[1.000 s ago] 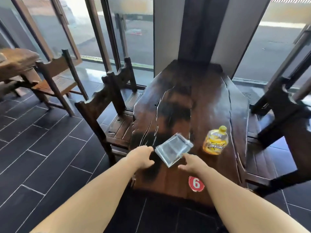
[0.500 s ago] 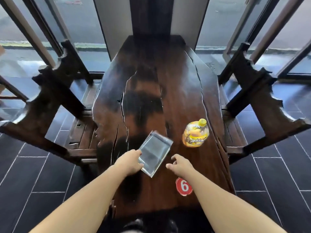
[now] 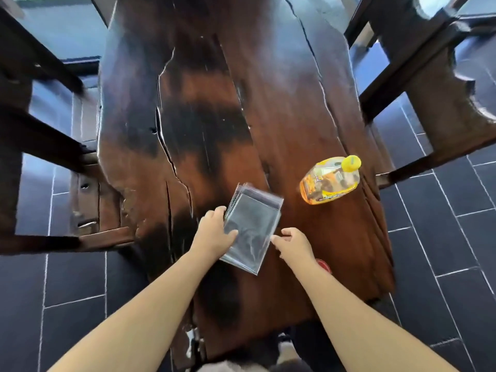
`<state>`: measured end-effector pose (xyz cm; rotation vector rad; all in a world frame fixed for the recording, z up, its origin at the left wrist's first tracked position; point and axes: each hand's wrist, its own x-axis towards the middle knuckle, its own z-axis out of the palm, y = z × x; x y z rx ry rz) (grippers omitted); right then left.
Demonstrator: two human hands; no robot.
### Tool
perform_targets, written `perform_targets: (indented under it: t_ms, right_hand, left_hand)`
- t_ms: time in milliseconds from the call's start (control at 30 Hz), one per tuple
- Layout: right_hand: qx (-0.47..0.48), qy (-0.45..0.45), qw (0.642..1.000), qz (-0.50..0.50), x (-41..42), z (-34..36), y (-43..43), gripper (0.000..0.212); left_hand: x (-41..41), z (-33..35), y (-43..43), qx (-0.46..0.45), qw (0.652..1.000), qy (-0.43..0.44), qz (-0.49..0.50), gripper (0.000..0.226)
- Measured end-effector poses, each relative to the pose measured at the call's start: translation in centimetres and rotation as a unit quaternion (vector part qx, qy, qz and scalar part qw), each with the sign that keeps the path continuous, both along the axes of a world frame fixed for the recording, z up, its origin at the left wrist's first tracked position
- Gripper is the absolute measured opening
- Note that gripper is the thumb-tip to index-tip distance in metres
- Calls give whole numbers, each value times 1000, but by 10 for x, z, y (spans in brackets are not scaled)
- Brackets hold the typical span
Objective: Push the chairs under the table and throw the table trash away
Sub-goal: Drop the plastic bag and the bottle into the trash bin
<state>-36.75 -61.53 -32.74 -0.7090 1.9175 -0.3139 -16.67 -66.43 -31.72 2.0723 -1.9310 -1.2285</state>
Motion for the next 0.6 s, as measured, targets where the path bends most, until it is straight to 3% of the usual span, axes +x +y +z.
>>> perform_targets:
  t_ms: [100, 200, 367, 467, 600]
  right_hand:
    - [-5, -36, 994, -105, 7, -12, -2, 49]
    - [-21, -61, 985, -161, 15, -16, -3, 35]
    - [-25, -105, 975, -196, 29, -18, -4, 25]
    - [-36, -98, 980, -171, 34, -17, 0, 7]
    - [-52, -100, 978, -177, 33, -8, 8, 7]
  left_hand:
    - [-4, -9, -3, -12, 1000, 5, -14, 54]
    - [-7, -12, -4, -4, 999, 29, 41, 58]
    - [-7, -15, -5, 58, 986, 75, 137, 60]
    - [-5, -18, -2, 73, 982, 92, 145, 49]
    - [-3, -20, 4, 94, 975, 129, 156, 29]
